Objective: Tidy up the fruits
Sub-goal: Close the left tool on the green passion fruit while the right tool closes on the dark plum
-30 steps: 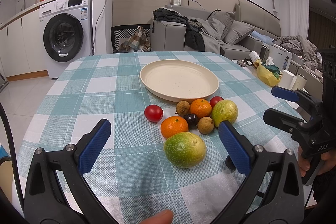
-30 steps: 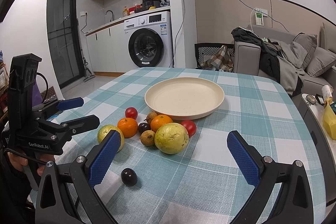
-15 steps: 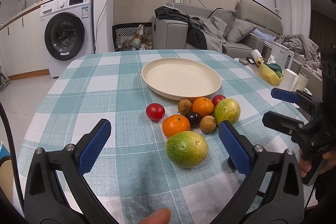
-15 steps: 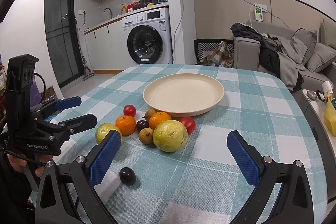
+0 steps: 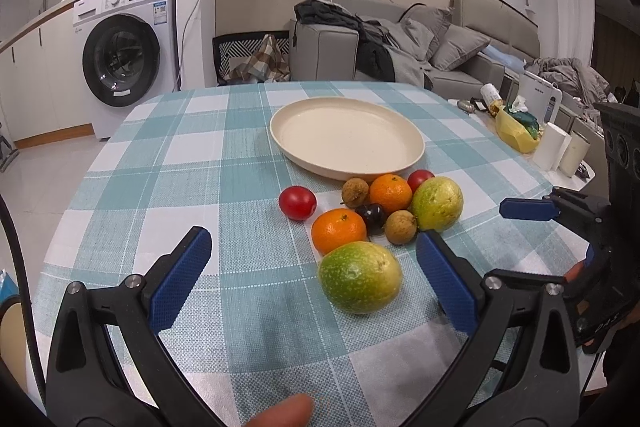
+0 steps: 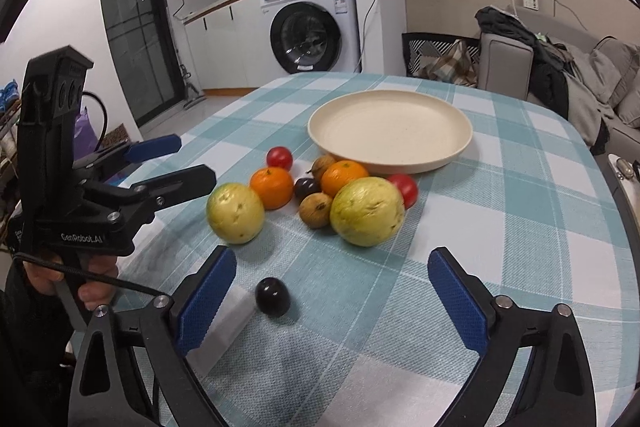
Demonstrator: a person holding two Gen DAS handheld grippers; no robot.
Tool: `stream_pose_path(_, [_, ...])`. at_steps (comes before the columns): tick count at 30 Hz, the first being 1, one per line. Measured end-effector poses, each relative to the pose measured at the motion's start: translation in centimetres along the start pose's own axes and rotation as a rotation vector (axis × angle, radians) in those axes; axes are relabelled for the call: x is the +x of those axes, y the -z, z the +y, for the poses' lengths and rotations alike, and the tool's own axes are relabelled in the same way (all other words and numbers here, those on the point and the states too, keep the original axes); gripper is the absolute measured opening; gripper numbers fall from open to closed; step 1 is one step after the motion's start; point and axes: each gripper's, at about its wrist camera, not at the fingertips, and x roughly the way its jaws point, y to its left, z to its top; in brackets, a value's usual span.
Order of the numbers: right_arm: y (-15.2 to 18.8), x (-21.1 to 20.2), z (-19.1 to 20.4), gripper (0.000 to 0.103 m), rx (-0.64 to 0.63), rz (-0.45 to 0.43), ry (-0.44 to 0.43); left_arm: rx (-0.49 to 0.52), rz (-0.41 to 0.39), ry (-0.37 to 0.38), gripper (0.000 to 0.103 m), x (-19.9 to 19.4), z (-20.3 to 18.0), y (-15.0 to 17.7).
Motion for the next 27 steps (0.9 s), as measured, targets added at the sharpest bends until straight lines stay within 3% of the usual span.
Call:
stream_pose_path(8, [0.4, 1.1, 1.2, 0.082, -0.034, 0.074, -0.067, 0.024, 0.057, 0.023, 0.097, 1.0, -0.2, 0.2])
stream_pose_path(15, [0.7, 1.9, 2.0, 0.062, -0.059, 0.126, -0.077, 0.071, 0.119, 0.036, 0.089, 2.1, -1.1, 0.5])
stream_pose_path(20, [0.8, 2.2, 2.1, 0.055, -0.059, 0.144, -0.083, 0.085, 0.159, 0.059, 0.078, 2.7, -1.5, 0.8])
stream_pose_path(27, [1.0, 2.4, 2.6, 0.048, -0.073, 0.161, -0.100, 0.103, 0.203, 0.126, 0.054, 3.2, -2.2, 1.1])
